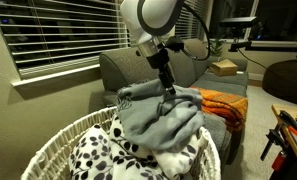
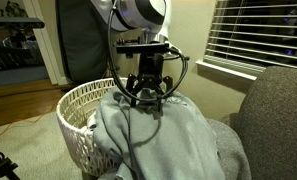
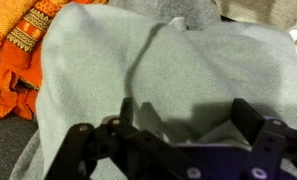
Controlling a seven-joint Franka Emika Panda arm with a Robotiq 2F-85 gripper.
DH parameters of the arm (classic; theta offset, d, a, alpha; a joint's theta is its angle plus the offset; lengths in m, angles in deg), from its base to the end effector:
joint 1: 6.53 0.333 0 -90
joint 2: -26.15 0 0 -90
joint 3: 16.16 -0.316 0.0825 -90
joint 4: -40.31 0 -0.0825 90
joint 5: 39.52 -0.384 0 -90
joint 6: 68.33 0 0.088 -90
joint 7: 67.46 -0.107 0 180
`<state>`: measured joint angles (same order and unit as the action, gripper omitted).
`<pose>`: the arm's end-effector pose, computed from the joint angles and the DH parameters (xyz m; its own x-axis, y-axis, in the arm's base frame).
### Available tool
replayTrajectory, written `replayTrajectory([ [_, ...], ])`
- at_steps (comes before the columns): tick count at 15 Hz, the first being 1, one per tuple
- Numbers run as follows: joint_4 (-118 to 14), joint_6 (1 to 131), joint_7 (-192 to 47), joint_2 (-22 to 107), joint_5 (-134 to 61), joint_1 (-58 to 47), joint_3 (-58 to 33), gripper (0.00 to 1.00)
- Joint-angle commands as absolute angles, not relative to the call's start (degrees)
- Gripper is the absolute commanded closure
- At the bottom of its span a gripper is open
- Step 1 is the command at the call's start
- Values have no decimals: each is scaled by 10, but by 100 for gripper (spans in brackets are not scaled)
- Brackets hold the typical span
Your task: Put the gray blanket in the white basket
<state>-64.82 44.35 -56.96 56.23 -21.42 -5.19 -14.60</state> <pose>0.6014 -0.0218 0.2208 0.8548 0.2850 -0.4336 0.3825 -0.9108 0.1554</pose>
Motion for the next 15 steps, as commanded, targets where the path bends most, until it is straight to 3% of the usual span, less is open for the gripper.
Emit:
replayTrajectory([
  [1,-701,481,-586,523,-209,-60,-143,0],
  [15,-749,521,-577,495,-220,-63,-149,0],
])
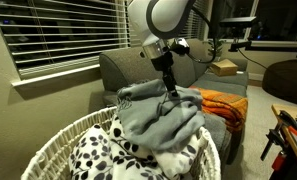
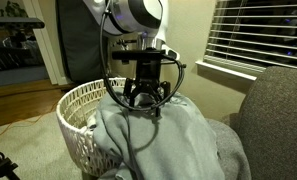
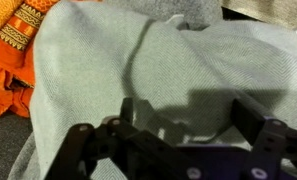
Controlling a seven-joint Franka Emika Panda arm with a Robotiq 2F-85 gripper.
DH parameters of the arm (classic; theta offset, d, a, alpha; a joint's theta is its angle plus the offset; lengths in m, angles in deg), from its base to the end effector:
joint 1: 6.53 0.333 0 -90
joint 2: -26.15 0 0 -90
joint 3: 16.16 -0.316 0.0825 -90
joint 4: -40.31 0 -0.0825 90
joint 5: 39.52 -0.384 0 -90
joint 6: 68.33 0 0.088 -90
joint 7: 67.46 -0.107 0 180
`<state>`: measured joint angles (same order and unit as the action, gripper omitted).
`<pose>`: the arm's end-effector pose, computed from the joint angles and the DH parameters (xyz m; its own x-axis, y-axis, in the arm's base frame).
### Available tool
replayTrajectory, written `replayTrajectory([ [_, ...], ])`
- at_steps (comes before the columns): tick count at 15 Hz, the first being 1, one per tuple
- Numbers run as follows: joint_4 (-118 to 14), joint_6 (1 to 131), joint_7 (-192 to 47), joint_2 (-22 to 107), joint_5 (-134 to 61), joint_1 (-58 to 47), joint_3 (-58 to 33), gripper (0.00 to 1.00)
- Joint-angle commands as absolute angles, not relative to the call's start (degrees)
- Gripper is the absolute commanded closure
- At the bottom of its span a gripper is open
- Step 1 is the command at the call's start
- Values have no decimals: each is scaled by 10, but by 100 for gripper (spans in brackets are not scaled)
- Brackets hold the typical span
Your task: Put the gray blanket in the white basket
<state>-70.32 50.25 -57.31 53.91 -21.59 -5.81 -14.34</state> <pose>0.5850 -0.0268 0.2134 0.8732 0.2934 -0.3892 0.3751 -0.9144 0.1523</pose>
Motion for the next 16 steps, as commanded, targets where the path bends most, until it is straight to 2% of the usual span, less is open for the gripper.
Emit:
replayTrajectory([
  [1,-752,522,-576,490,-220,-62,-150,0],
  [16,-777,574,-566,491,-217,-81,-141,0],
])
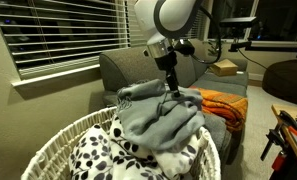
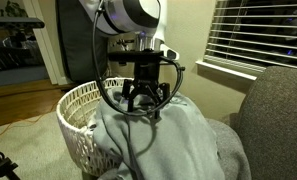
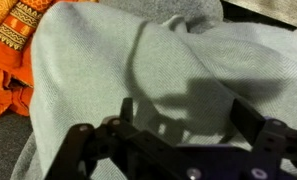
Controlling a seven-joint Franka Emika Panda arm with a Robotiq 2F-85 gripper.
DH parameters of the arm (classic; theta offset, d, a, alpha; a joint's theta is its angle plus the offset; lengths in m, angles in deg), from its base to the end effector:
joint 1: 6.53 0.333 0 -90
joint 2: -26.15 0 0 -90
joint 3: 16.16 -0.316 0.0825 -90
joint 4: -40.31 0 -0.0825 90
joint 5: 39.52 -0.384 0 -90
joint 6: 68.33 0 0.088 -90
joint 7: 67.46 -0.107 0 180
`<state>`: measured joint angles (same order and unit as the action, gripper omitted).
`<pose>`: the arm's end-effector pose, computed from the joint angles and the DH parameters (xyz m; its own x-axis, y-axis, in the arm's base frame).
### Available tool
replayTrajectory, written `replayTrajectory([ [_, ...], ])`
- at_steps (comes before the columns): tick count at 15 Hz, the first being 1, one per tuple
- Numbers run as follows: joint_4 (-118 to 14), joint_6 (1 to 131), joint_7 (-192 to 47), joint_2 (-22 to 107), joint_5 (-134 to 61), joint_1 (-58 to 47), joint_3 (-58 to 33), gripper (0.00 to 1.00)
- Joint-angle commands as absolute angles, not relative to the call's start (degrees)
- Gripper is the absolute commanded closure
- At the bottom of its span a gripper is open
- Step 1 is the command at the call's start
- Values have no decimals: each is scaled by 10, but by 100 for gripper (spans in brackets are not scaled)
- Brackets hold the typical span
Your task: Put the gray blanket in the white basket
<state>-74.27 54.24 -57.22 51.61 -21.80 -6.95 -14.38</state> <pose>0.5727 -0.0349 0.2146 0.8890 0.2947 -0.3505 0.3633 -0.9198 0.1483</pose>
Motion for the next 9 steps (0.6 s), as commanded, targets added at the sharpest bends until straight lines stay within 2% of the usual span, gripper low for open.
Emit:
replayTrajectory([
  [1,-778,580,-565,491,-218,-84,-140,0],
  [9,-773,614,-542,503,-239,-98,-147,0],
])
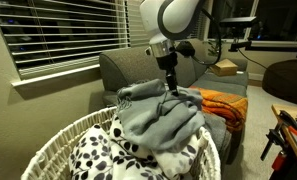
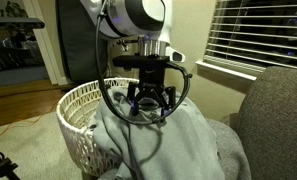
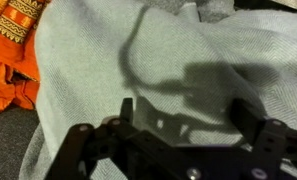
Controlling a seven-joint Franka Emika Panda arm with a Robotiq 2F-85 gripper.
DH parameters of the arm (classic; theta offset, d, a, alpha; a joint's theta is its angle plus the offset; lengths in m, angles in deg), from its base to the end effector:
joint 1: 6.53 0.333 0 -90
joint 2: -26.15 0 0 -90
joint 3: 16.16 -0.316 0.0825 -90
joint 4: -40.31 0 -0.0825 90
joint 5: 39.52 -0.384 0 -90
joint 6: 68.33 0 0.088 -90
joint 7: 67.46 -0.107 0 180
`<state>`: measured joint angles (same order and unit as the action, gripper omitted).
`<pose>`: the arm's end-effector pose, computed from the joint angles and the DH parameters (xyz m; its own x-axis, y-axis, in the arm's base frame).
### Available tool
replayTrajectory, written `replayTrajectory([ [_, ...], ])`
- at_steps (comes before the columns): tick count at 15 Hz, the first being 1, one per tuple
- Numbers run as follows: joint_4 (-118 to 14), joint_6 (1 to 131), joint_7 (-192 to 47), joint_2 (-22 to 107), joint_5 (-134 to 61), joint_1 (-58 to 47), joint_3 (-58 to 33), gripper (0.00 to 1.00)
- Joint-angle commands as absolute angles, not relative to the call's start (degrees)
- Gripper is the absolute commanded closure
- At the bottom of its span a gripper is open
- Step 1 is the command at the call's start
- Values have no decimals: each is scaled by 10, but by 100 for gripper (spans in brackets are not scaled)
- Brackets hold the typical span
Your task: Put the gray blanket in the white basket
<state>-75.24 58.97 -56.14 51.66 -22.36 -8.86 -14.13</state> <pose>0.5749 -0.0531 0.2122 0.9105 0.2931 -0.2915 0.3451 -0.9272 0.1457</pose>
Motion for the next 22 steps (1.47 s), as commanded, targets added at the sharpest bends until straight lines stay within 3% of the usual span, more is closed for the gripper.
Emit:
replayTrajectory([
  [1,-771,616,-538,505,-244,-99,-148,0],
  [14,-768,616,-508,520,-274,-107,-147,0],
  [22,-812,608,-517,448,-266,-98,-149,0],
])
